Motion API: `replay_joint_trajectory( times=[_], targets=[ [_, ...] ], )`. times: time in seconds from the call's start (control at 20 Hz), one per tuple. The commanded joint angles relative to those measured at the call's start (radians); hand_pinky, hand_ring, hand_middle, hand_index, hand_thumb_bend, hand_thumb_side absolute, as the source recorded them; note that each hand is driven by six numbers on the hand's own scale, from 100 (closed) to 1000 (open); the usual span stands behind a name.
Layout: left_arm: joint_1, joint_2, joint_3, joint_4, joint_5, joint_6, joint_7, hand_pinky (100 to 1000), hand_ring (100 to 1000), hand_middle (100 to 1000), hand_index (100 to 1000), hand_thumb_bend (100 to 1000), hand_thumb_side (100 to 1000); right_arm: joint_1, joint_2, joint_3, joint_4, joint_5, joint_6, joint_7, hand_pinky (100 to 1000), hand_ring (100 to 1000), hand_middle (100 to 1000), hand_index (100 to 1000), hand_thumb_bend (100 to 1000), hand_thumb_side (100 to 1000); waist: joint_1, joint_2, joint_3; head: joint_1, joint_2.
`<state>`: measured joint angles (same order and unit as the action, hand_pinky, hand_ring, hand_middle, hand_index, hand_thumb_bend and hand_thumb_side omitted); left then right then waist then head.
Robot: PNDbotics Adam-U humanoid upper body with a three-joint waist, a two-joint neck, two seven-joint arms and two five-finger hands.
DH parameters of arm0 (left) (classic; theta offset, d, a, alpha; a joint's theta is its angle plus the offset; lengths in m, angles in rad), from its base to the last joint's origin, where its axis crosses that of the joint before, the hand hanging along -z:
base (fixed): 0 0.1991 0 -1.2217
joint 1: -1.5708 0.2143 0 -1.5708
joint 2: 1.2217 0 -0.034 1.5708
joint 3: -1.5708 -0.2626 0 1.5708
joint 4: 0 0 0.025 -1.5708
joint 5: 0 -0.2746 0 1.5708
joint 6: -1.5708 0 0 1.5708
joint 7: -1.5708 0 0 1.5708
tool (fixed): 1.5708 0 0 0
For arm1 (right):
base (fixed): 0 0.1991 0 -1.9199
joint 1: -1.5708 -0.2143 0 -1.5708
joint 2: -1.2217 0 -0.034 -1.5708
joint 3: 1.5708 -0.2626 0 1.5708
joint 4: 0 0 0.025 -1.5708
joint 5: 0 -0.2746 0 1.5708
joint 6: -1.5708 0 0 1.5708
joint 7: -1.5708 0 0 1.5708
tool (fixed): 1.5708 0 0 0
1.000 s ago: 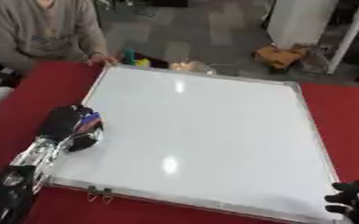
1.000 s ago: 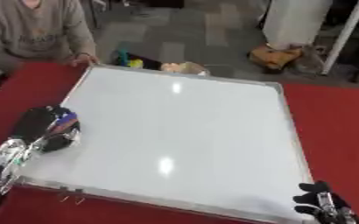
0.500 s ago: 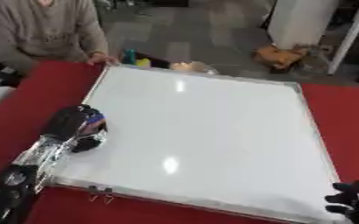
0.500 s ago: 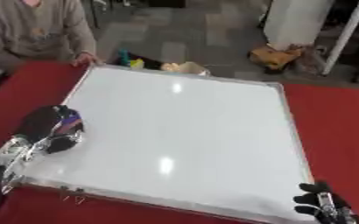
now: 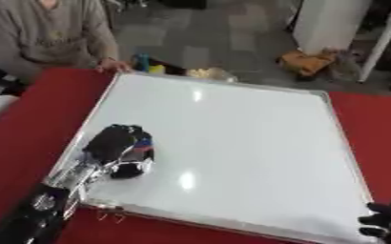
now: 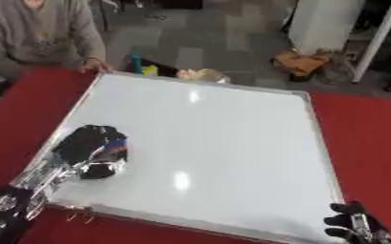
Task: Wipe the whiteboard clean with a brush.
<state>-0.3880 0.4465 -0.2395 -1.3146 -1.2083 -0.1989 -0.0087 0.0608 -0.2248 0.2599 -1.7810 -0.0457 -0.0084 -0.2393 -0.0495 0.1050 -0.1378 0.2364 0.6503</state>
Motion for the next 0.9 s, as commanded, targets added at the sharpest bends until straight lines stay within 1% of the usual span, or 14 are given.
replay_joint_trajectory(
  times=[0.05, 0.2, 0.4, 0.9],
  targets=[
    [0.003, -0.018, -0.046, -0.019, 0.027, -0.029, -0.032, 573, 525, 563, 797, 448, 724, -0.008, -0.013, -0.002, -0.013, -0.002, -0.002, 0.0, 600, 634, 479, 682, 100, 880, 0.0, -0.001, -0.005, 0.003, -0.006],
    [0.0, -0.025, -0.066, -0.04, 0.046, -0.044, -0.054, 572, 523, 562, 799, 433, 730, -0.007, -0.013, -0.002, -0.013, -0.002, -0.001, 0.0, 600, 633, 479, 682, 100, 880, -0.001, -0.001, -0.006, 0.004, -0.005],
    [-0.013, -0.036, -0.089, -0.069, 0.068, -0.062, -0.079, 572, 520, 560, 800, 444, 727, -0.007, -0.012, -0.001, -0.014, -0.002, -0.001, 0.001, 600, 633, 479, 682, 100, 880, -0.002, -0.001, -0.006, 0.005, -0.004],
    [-0.1, -0.077, -0.16, -0.11, 0.103, -0.118, -0.133, 575, 518, 562, 800, 462, 707, -0.005, -0.011, 0.003, -0.016, -0.002, 0.001, 0.005, 599, 633, 478, 682, 100, 879, -0.008, -0.002, -0.011, 0.011, -0.002]
  ],
)
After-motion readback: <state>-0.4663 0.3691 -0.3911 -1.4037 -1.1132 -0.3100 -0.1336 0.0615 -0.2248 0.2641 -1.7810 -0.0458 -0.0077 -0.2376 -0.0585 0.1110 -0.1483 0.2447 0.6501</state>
